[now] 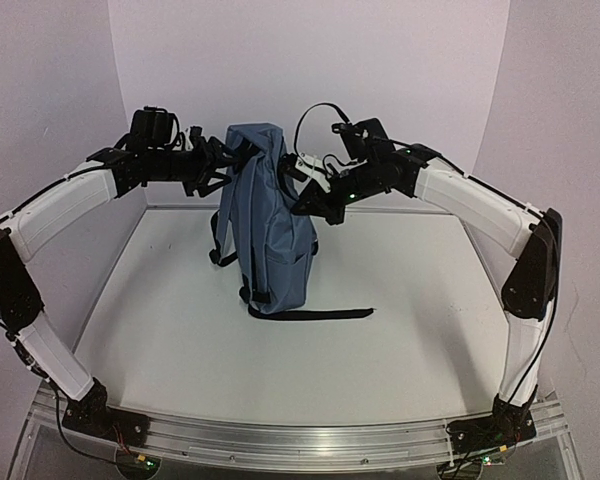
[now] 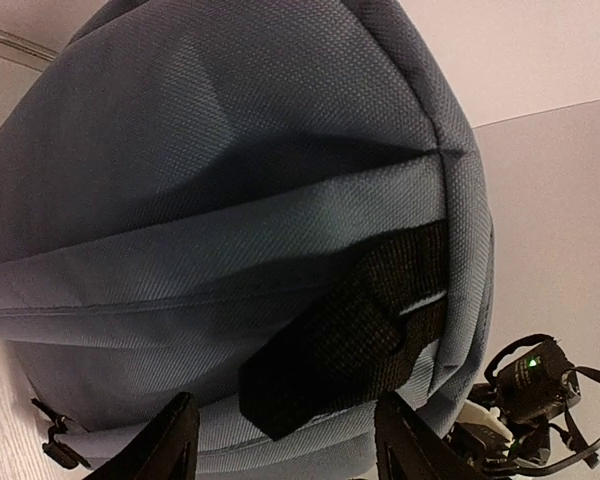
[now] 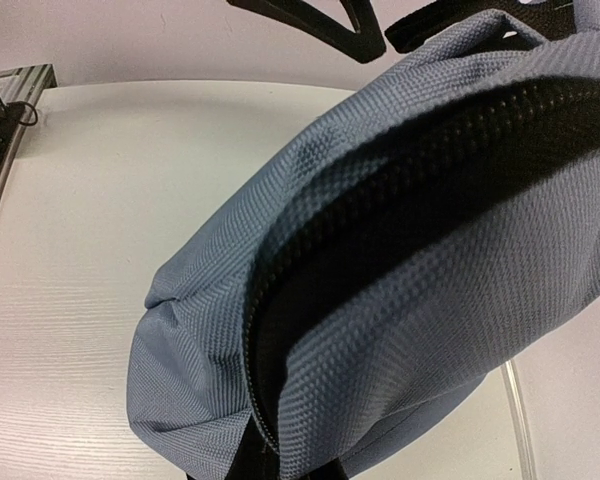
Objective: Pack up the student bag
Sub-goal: Adjust the student bag at the center of the board.
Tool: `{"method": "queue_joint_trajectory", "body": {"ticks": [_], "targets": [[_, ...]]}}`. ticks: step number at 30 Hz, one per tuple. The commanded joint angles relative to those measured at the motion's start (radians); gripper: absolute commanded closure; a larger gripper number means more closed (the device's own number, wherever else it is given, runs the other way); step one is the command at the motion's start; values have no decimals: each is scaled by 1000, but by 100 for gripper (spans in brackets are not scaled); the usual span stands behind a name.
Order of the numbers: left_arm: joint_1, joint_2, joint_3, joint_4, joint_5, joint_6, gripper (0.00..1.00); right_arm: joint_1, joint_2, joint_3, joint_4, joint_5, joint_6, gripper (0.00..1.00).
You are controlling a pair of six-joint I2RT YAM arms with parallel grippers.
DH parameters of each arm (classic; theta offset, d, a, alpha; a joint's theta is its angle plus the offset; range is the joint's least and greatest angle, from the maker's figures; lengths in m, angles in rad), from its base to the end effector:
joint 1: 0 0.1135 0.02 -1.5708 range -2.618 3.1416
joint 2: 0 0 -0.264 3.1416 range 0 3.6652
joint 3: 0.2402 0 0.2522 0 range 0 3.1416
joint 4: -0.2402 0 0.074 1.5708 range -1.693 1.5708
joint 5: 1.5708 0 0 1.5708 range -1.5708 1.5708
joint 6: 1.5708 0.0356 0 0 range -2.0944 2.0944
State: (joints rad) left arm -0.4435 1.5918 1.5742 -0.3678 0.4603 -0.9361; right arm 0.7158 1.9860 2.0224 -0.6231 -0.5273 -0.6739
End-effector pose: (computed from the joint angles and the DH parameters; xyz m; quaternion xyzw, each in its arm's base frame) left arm 0.3271 -0.1729 0.3933 -0.0733 0.8143 -0.4921 0.2991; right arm 0.3326 0.3130 0.3659 -0.6394 0.5748 0.2392 0.4512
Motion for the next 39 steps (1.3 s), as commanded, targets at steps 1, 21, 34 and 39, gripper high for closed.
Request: {"method": "queue_joint_trajectory", "body": {"ticks": [1,21,34,39], "targets": [[2,28,31,156,47,-31,40,1,-79,2,2,-33,-15,100],[-2,170,463,179,194,148,100,-84,84,236,28,168,-62,100],[-56,170,333,405,272,38,100,-191,-65,-5,145,189,161,2],[-106,27,145,399,221,-19,100,-193,-215,-261,144,135,236,2]]}}
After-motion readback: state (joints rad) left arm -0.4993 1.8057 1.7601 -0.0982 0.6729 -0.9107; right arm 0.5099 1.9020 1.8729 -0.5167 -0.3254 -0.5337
